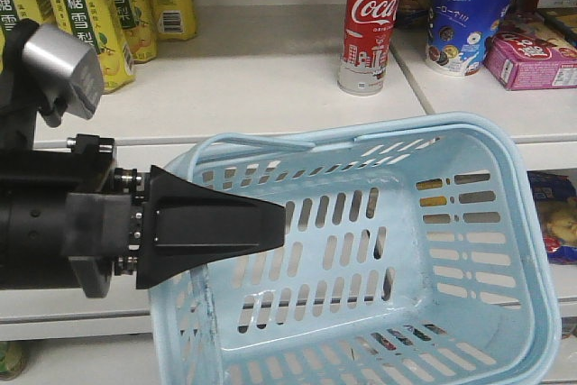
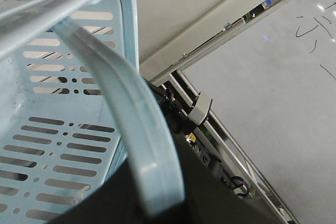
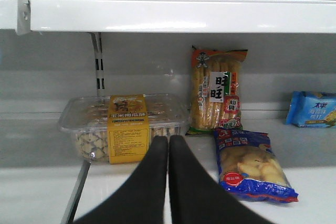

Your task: Place coke in basket with both arms

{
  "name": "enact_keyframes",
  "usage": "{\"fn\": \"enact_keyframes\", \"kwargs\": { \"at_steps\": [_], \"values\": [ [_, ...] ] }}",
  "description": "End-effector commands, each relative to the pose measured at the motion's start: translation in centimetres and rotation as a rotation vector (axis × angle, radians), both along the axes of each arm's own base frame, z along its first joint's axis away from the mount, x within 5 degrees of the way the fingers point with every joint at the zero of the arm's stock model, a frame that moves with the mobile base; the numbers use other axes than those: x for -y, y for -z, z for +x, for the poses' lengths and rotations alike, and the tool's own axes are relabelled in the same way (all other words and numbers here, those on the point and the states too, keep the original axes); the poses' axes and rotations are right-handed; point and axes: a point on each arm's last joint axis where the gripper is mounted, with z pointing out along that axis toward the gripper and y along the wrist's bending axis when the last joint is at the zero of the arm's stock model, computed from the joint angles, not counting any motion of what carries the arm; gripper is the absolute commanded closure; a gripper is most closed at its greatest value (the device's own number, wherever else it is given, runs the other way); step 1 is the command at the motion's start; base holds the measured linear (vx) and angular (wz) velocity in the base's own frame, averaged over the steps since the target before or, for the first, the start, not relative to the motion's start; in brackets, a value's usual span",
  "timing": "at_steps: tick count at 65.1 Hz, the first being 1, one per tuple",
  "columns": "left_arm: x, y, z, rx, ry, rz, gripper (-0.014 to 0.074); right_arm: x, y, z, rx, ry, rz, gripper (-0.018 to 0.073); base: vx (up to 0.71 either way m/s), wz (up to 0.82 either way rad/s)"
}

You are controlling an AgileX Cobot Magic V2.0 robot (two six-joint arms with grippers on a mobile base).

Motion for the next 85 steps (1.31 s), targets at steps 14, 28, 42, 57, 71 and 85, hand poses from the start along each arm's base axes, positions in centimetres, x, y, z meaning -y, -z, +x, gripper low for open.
{"fn": "enact_keyframes", "kwargs": {
  "at_steps": [14, 28, 42, 57, 71, 85],
  "values": [
    [-0.3, -1.94, -0.47, 0.015, -0.018, -0.098, 0.0603, -0.11, -0.48, -0.08, 0.077, -0.009, -0.017, 0.0564, 0.01, 0.01],
    [-0.3, -1.94, -0.47, 0.015, -0.018, -0.098, 0.0603, -0.11, -0.48, -0.08, 0.077, -0.009, -0.017, 0.0564, 0.01, 0.02],
    [-0.3, -1.94, -0.47, 0.015, -0.018, -0.098, 0.0603, -0.11, -0.48, -0.08, 0.077, -0.009, -0.017, 0.0564, 0.01, 0.02],
    [-0.3, -1.94, -0.47, 0.015, -0.018, -0.098, 0.0603, -0.11, -0.48, -0.08, 0.077, -0.009, -0.017, 0.0564, 0.01, 0.02],
    [-0.3, -1.94, -0.47, 0.015, -0.018, -0.098, 0.0603, -0.11, -0.48, -0.08, 0.077, -0.009, -0.017, 0.0564, 0.01, 0.03],
    [-0.3, -1.94, -0.47, 0.015, -0.018, -0.098, 0.0603, -0.11, -0.48, -0.08, 0.077, -0.009, -0.017, 0.0564, 0.01, 0.06]
  ]
}}
